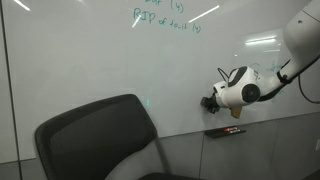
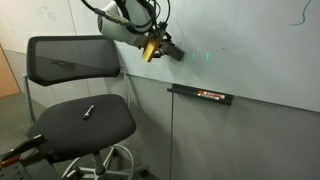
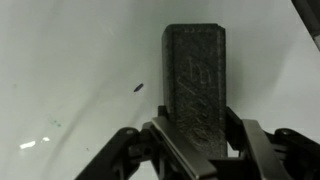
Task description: Use the eraser to wipe the markings on the white board
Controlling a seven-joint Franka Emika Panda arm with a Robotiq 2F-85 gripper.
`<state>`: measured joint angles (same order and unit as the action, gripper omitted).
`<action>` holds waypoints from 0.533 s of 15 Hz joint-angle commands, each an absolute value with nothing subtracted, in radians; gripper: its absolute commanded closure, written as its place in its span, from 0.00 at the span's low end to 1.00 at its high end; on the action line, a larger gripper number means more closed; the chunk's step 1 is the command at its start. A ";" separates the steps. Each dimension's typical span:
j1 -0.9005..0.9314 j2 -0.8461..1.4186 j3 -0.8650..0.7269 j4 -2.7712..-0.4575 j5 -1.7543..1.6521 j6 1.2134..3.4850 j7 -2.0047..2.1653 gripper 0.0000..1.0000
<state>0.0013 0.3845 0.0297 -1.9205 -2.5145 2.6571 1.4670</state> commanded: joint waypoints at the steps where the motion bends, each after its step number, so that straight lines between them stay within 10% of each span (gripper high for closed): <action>1: -0.004 0.428 0.047 -1.836 -2.514 2.667 1.430 0.69; 8: 0.013 0.461 0.102 -1.776 -2.507 2.687 1.336 0.69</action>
<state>0.0008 0.3997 0.0590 -1.9001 -2.5073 2.6745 1.4082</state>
